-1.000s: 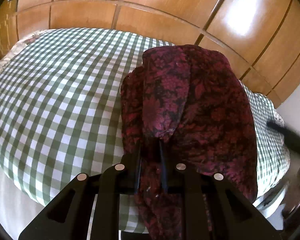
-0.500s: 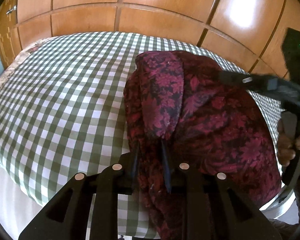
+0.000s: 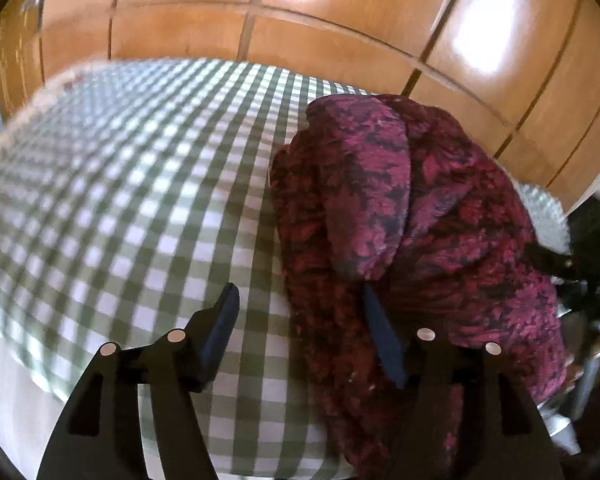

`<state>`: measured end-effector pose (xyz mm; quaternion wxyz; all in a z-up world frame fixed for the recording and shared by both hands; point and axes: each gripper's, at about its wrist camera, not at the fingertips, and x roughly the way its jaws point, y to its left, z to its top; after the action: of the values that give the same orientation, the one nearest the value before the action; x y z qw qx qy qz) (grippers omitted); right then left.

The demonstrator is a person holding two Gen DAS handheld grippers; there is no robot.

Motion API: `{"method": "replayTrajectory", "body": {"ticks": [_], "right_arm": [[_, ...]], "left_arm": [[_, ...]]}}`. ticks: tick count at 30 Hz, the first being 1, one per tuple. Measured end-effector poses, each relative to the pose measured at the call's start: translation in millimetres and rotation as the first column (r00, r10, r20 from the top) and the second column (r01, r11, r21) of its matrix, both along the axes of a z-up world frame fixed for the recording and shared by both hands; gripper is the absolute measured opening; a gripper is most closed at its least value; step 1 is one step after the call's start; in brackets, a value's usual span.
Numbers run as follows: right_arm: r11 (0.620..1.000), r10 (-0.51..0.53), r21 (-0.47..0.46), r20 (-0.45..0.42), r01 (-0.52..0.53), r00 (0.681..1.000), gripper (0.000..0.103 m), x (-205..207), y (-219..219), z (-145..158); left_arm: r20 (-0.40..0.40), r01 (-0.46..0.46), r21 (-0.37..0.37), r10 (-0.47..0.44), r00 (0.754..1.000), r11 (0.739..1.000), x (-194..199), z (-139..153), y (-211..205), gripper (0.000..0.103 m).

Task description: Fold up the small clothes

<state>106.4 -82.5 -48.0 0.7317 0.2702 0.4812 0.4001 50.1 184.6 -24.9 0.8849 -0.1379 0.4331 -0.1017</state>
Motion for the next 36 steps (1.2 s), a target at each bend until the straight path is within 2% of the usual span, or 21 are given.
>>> {"method": "replayTrajectory", "body": {"ticks": [3,5,6,9,11,16,18,22,26,29,32,35,36], "right_arm": [[0.996,0.04,0.087,-0.056,-0.035,0.998,0.101,11.0,12.5,-19.3],[0.994,0.053,0.095,-0.06,-0.047,0.997,0.101,15.5,14.6,-20.0],[0.993,0.063,0.103,-0.063,-0.057,0.996,0.101,16.5,13.3,-17.6],[0.988,0.064,0.141,-0.032,-0.059,0.997,0.088,11.5,4.7,-6.6],[0.984,0.053,0.168,-0.01,-0.051,0.999,0.085,8.3,-3.6,-0.7],[0.982,-0.034,0.186,0.08,0.019,0.996,0.084,1.1,-61.2,27.6],[0.979,-0.089,0.194,0.104,0.068,0.991,0.084,-1.2,-93.6,36.4],[0.961,-0.231,0.187,0.138,0.203,0.963,0.084,-3.1,-166.0,45.1],[0.919,-0.379,0.175,0.137,0.354,0.915,0.084,-7.3,-239.2,39.2],[0.882,-0.466,0.143,0.122,0.449,0.876,0.084,-10.8,-286.6,26.3],[0.845,-0.534,0.081,0.097,0.528,0.84,0.084,-12.1,-317.1,3.3],[0.825,-0.566,0.043,0.049,0.564,0.823,0.086,-15.5,-325.1,-21.5],[0.815,-0.58,0.039,0.041,0.579,0.814,0.091,-17.8,-326.1,-24.9]], "left_arm": [[-0.029,0.008,-0.157,-0.012,0.999,0.988,3.4,-13.2,15.7,0.064],[-0.051,0.017,-0.272,-0.031,0.998,0.962,7.6,-23.0,24.8,0.064],[-0.047,0.027,-0.308,-0.043,0.998,0.951,8.3,-25.2,26.5,0.064],[-0.037,0.066,-0.41,-0.089,0.995,0.91,9.8,-29.1,20.6,0.063],[-0.018,0.097,-0.438,-0.116,0.993,0.894,12.3,-24.7,5.7,0.063],[0.009,0.222,-0.413,-0.24,0.971,0.883,38.1,-5.9,-52.8,0.063],[0.031,0.282,-0.397,-0.295,0.955,0.873,50.7,3.4,-81.3,0.057],[0.065,0.429,-0.312,-0.431,0.9,0.848,86.8,25.2,-175.3,0.055],[0.056,0.532,-0.266,-0.538,0.841,0.804,120.7,33.6,-263.1,0.054],[0.038,0.592,-0.215,-0.599,0.8,0.777,138.2,35.4,-323.1,0.043],[0.001,0.605,-0.085,-0.607,0.794,0.791,144.2,29.9,-372.4,0.043],[-0.014,0.6,0.005,-0.6,0.8,0.8,138.3,22.9,-390.5,0.043],[-0.002,0.596,0.025,-0.596,0.803,0.802,133.0,22.5,-391.3,0.043]]}}
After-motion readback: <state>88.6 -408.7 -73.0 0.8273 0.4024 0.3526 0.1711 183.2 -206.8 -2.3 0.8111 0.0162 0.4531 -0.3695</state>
